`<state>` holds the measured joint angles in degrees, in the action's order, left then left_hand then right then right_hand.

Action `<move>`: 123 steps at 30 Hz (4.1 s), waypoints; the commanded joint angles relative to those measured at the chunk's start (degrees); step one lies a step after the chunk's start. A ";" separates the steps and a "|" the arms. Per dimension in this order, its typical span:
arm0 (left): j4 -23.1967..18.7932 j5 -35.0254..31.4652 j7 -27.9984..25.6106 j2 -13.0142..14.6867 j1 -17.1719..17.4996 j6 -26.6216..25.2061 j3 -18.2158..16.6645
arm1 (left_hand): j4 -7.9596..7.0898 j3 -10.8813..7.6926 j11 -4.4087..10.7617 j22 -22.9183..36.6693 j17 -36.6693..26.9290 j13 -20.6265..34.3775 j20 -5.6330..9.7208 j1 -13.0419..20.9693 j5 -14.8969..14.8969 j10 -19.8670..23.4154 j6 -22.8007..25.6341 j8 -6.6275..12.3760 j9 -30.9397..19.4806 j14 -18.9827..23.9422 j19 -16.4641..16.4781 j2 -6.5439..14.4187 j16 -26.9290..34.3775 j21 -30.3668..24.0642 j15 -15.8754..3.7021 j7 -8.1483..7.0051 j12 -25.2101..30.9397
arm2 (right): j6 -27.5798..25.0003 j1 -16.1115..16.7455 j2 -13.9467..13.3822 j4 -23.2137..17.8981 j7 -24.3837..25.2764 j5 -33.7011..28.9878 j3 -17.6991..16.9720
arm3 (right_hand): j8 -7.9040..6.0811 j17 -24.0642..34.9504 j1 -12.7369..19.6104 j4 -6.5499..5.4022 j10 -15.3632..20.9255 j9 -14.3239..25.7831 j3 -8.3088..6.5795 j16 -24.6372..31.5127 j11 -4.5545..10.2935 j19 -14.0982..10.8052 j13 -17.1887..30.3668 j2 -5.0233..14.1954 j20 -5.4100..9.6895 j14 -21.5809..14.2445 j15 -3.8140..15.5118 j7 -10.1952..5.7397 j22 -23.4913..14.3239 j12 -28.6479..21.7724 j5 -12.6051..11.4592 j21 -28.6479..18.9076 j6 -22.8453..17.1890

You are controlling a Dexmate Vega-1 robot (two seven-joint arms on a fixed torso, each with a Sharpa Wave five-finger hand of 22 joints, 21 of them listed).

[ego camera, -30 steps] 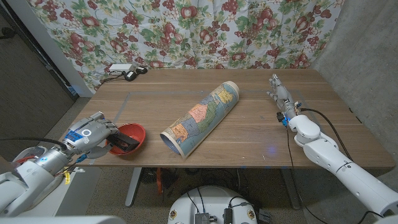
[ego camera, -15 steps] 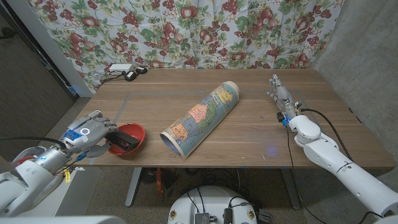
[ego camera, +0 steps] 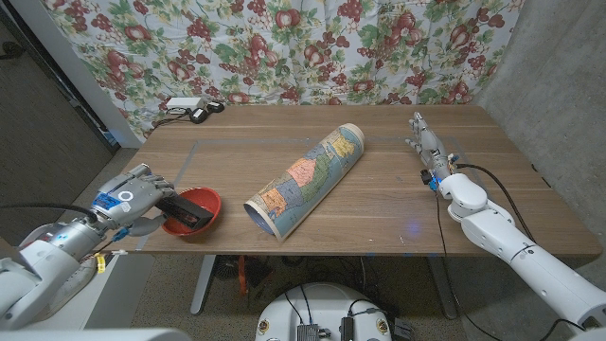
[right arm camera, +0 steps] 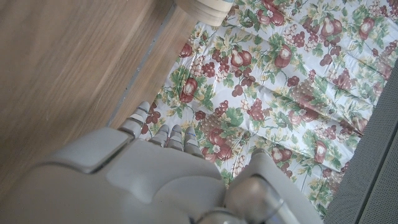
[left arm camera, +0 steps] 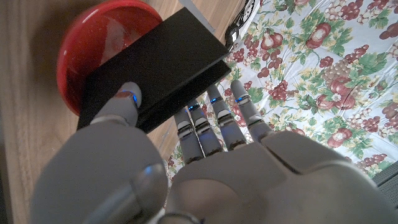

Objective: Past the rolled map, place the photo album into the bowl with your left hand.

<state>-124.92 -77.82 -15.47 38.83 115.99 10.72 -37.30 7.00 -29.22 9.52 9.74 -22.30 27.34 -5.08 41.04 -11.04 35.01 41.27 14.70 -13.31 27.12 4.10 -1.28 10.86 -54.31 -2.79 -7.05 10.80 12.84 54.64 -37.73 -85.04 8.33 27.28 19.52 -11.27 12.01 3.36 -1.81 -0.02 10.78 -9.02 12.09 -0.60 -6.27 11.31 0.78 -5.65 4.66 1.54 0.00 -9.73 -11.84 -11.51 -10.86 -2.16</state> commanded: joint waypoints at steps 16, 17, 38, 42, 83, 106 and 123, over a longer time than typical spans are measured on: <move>0.10 5.53 4.51 -1.58 -1.66 8.79 -4.74 | -1.46 2.09 -0.84 0.37 0.85 -0.09 -2.05 -5.70 0.97 -1.35 -0.95 -0.46 -0.08 -1.82 -0.99 -2.07 0.52 2.04 -4.89 0.29 0.66 | -0.97 -1.52 0.97 1.40 -0.48 0.06 1.17 | -0.10 0.16 0.08 0.10 -0.02 0.18 0.20 0.00 0.14 -0.35 0.25 0.53 0.01 -0.01 0.60 -0.31 -0.17 0.16 -0.23 -0.11 -0.32; 0.04 5.73 5.00 -1.61 -1.74 9.08 -4.92 | -1.54 2.17 -0.85 0.38 0.88 -0.12 -2.11 -5.96 0.98 -1.43 -0.95 -0.47 -0.08 -1.89 -1.01 -2.14 0.53 2.10 -4.87 0.29 0.64 | -0.94 -1.56 0.92 1.44 -0.52 -0.05 1.23 | -0.10 0.16 0.09 0.10 -0.03 0.18 0.20 0.00 0.12 -0.36 0.25 0.53 -0.01 0.01 0.64 -0.32 -0.17 0.16 -0.23 -0.12 -0.33; -0.54 6.35 7.49 -3.42 -3.56 12.67 -5.61 | -2.80 3.80 -1.24 0.44 1.47 -0.35 -2.77 -10.68 0.77 -2.46 -1.35 -0.80 0.00 -3.14 -1.49 -3.77 0.69 3.48 -4.34 0.33 0.79 | -1.21 -1.68 0.85 1.74 -0.70 0.23 1.33 | -0.10 0.17 0.09 0.06 -0.14 0.19 0.17 0.00 0.13 -0.37 0.25 0.75 -0.01 0.01 0.59 -0.28 -0.17 0.20 -0.25 -0.12 -0.29; -0.61 6.42 7.92 -3.53 -3.67 12.97 -5.51 | -2.86 3.90 -1.20 0.45 1.53 -0.36 -2.73 -11.00 0.72 -2.46 -1.39 -0.82 0.01 -3.21 -1.45 -3.88 0.72 3.58 -4.35 0.40 0.84 | -1.13 -1.70 0.78 1.89 -0.89 0.29 1.34 | -0.10 0.18 0.08 0.05 -0.11 0.19 0.17 0.02 0.10 -0.37 0.25 0.79 0.03 -0.03 0.63 -0.28 -0.17 0.19 -0.25 -0.12 -0.29; -0.59 9.06 4.89 -6.04 -6.10 9.31 -3.12 | -3.87 4.48 -2.75 0.46 2.85 -1.35 -3.31 -15.23 0.48 -4.79 -3.54 -1.83 0.06 -5.35 -1.19 -3.68 0.61 5.45 -3.21 0.83 0.56 | -1.15 -1.43 0.25 1.32 -0.72 0.45 0.87 | -0.10 0.19 0.10 0.03 -0.06 0.18 0.19 0.01 0.07 -0.38 0.25 0.95 0.06 -0.01 0.62 -0.33 -0.17 0.16 -0.25 -0.12 -0.30; -0.70 15.73 2.08 -7.71 -8.61 5.38 1.48 | -6.27 6.19 -4.01 0.40 4.65 -2.91 -3.80 -22.06 0.55 -7.89 -12.74 -4.31 0.63 -7.41 -0.86 -3.39 0.61 7.82 -1.35 1.13 0.51 | -1.32 -1.34 -0.14 0.74 -0.81 0.52 0.62 | -0.12 0.19 0.12 0.05 -0.01 0.18 0.22 0.01 0.08 -0.38 0.26 0.97 0.02 -0.03 0.63 -0.32 -0.17 0.15 -0.24 -0.11 -0.33; -0.93 23.50 1.64 -9.42 -10.02 2.61 5.13 | -6.53 6.00 -4.44 0.41 5.24 -3.35 -3.85 -22.89 0.53 -8.68 -14.36 -4.29 0.83 -7.39 -0.54 -2.63 0.77 8.43 -0.89 1.30 0.60 | -1.52 -1.06 -0.76 0.35 -0.87 0.54 0.25 | -0.13 0.19 0.13 0.06 0.05 0.18 0.25 0.01 0.12 -0.37 0.25 0.98 -0.01 -0.04 0.67 -0.36 -0.17 0.12 -0.23 -0.11 -0.38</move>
<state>-125.59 -60.23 -13.77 30.76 106.88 15.31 -34.34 0.76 -23.00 5.12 9.99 -17.01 23.89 -8.61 18.40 -10.42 26.72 27.05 10.29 -12.51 19.94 3.23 -3.93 11.31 -46.15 -2.35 -5.73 11.27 11.36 53.53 -38.17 -84.65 7.53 27.82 19.98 -11.27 12.12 3.14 -1.81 -0.02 10.78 -9.02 12.09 -0.60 -6.27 11.31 1.76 -5.65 4.35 1.85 0.00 -9.73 -11.84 -11.51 -10.86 -2.16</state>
